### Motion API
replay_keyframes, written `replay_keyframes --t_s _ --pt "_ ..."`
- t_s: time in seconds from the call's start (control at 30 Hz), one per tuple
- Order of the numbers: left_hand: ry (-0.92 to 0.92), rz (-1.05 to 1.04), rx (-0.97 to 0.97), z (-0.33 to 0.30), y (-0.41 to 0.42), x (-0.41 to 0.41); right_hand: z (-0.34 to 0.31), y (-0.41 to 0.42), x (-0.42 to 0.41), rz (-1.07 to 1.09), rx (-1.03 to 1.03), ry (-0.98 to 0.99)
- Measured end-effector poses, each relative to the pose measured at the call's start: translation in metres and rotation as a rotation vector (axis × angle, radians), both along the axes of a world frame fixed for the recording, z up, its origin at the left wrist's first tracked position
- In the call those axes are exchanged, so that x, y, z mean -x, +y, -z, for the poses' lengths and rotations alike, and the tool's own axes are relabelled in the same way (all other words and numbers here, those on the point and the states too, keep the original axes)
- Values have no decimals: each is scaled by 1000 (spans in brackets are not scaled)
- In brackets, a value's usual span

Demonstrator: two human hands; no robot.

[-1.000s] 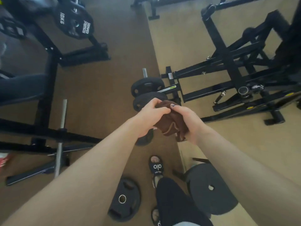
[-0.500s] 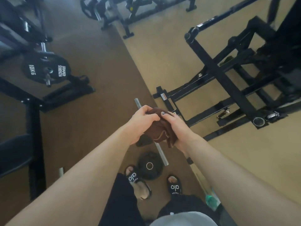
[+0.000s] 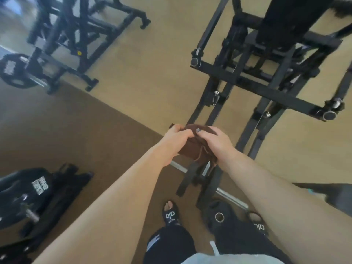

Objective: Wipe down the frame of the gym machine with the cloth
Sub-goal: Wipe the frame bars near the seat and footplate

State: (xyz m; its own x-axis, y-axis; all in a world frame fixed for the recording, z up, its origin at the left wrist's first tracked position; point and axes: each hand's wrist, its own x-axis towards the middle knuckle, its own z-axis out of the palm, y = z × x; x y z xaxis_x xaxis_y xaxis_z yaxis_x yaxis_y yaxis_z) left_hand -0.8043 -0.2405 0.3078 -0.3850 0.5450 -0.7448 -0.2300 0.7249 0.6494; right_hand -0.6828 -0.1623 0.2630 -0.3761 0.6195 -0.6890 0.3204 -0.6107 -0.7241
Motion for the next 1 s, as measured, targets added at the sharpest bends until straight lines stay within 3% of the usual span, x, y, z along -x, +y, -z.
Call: replay_keyframes --t_s 0.13,0.4,0.63,0.77,1.0 --pt "-50 83 -4 -1 -10 46 -3 -19 35 96 -17 -53" --pt "76 274 -53 -2 -4 83 -1 -36 61 192 -38 -110" --pt "104 265 -106 -1 -4 105 -10 -39 80 183 55 -72" --pt "142 281 -127 -3 -10 126 -4 -47 99 136 -111 -120" --pt "28 307 -173 2 -12 201 -11 -71 190 211 -76 1"
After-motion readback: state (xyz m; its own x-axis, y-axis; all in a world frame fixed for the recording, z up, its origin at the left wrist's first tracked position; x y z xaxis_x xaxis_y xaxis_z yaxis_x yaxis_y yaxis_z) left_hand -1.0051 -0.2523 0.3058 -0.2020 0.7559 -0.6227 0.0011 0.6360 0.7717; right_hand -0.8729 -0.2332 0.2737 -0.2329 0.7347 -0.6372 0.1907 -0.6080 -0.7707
